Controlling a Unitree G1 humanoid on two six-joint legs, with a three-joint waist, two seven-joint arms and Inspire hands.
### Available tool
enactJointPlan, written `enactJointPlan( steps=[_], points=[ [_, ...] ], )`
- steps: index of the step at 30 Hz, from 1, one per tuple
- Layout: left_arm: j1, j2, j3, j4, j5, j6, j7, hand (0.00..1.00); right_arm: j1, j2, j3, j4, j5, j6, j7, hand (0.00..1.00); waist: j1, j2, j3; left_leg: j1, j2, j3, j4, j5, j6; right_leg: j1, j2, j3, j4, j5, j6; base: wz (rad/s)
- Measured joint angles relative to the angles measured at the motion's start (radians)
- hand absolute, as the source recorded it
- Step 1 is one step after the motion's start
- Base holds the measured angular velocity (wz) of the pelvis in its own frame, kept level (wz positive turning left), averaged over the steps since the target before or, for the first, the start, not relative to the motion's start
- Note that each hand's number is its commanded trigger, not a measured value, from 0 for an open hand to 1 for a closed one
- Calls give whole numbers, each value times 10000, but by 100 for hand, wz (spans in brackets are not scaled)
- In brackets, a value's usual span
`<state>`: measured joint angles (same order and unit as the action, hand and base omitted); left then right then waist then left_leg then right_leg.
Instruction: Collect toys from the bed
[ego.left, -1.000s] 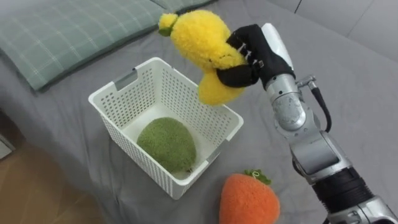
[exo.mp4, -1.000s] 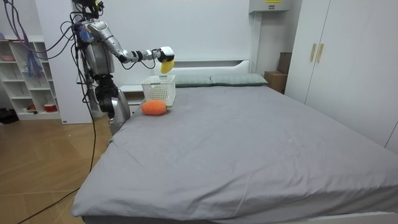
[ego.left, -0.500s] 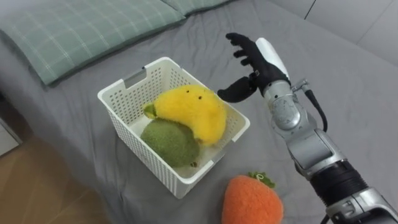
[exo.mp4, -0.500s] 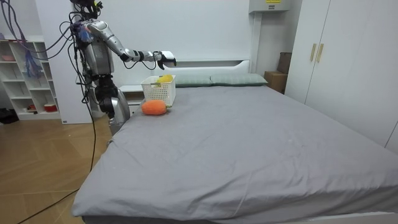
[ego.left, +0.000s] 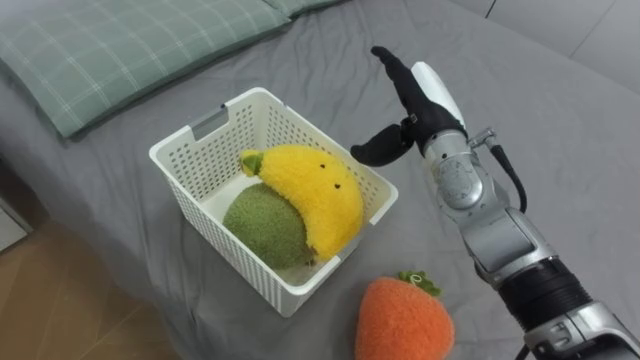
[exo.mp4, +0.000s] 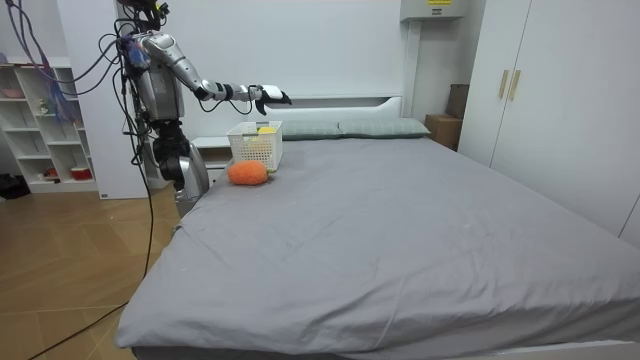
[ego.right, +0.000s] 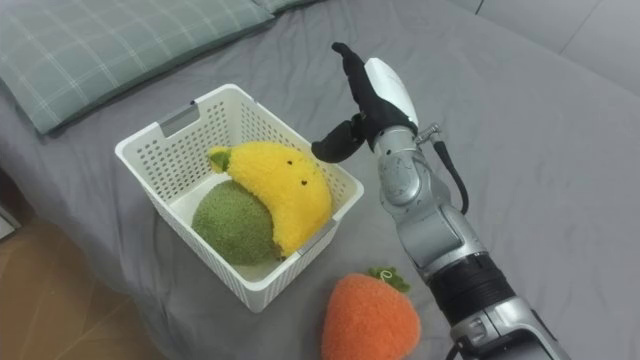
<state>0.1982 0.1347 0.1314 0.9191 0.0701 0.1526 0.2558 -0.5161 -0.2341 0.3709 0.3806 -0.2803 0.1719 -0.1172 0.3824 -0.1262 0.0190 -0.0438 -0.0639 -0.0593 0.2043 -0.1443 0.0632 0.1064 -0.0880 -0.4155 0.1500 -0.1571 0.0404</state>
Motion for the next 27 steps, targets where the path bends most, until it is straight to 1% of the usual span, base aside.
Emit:
enactJointPlan(
  steps=[6,20,23,26,27],
  points=[
    [-1,26,-183,-2,1,0,-81,0,0,0,0,0,0,0,0,0,-41,1,0,-2,0,-3,0,1,0,-1,0,1,1,0,0,0],
    [7,27,-183,38,8,0,-135,0,0,-23,-20,1,124,-12,0,0,-227,-8,-8,12,-1,-3,6,3,1,4,-1,-1,2,0,0,0],
    [79,29,-162,172,6,0,-270,0,2,-132,-108,24,531,-63,-1,0,-255,-4,-5,35,0,5,15,5,4,21,-2,2,2,0,0,0],
    [121,23,-161,223,24,1,-337,0,31,-176,-510,25,1217,-142,-16,0,-323,26,12,53,1,22,37,8,6,53,-1,26,-7,0,0,0],
    [169,24,-156,224,11,2,-346,0,44,-240,-657,33,1607,-199,-20,0,-359,64,38,65,0,24,68,8,6,79,1,55,-7,0,0,0]
  ],
)
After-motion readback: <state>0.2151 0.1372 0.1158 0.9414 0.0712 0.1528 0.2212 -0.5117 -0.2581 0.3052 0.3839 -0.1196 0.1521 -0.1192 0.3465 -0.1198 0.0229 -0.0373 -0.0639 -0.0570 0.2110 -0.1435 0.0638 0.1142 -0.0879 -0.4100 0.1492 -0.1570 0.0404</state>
